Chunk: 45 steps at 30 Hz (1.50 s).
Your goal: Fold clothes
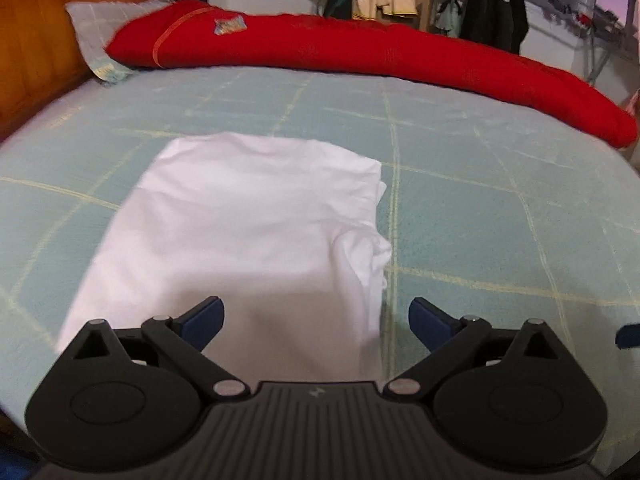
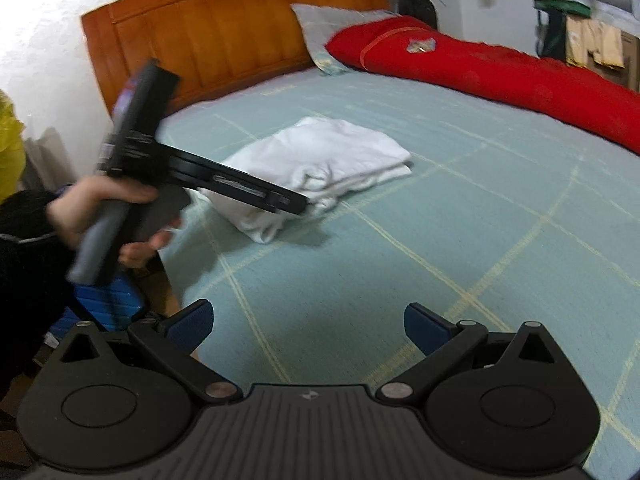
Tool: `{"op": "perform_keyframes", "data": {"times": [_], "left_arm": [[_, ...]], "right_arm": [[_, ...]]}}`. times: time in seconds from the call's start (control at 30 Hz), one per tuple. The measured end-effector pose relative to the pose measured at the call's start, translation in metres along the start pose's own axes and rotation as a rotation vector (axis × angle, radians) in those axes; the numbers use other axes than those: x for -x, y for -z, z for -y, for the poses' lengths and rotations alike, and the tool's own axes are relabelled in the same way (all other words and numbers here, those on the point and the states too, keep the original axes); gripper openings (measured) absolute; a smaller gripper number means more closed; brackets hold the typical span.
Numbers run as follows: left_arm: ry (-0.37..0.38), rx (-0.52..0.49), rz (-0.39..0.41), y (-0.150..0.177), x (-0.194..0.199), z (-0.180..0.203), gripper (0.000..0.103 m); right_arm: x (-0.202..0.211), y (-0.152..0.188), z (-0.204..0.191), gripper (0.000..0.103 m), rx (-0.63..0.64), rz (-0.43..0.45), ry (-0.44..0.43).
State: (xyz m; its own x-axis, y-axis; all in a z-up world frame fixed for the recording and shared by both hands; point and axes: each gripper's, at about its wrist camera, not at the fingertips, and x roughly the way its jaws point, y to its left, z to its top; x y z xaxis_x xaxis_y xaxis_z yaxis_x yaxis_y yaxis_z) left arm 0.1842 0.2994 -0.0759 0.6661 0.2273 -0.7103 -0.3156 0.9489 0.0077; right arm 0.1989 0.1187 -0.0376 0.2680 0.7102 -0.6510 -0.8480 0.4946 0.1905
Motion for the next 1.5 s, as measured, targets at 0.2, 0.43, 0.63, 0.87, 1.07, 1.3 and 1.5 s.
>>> {"op": "perform_keyframes", "data": {"times": [0.2,0.43,0.63,0.87,1.07,1.3,1.5], "left_arm": [[-0.046,-0.01,0.073,0.021,0.052,0.027,0.1],[-0.027,0.117,0.096,0.046,0.093,0.041,0.1],[-0.061,0.151,0.072,0.07,0.116,0.053,0.1],[-0.063,0.159,0.074,0.082,0.138,0.06,0.101],[-0.098,0.141,0.074,0.088,0.156,0.066,0.101],[-0.116,0.149,0.081,0.095,0.172,0.066,0.101],[-0.118,0.159,0.092,0.095,0.179,0.063,0.101]], "right_arm": [[0.005,0.007,0.001,0.103,-0.029,-0.011,0.048],[0.02,0.019,0.0,0.103,-0.07,-0.024,0.113],[0.034,0.027,-0.002,0.103,-0.104,-0.035,0.163],[0.047,0.036,-0.008,0.103,-0.14,-0.042,0.2],[0.058,0.042,-0.019,0.103,-0.131,-0.033,0.229],[0.067,0.042,-0.037,0.103,-0.094,-0.041,0.239],[0.074,0.041,-0.05,0.103,-0.062,-0.038,0.249]]}}
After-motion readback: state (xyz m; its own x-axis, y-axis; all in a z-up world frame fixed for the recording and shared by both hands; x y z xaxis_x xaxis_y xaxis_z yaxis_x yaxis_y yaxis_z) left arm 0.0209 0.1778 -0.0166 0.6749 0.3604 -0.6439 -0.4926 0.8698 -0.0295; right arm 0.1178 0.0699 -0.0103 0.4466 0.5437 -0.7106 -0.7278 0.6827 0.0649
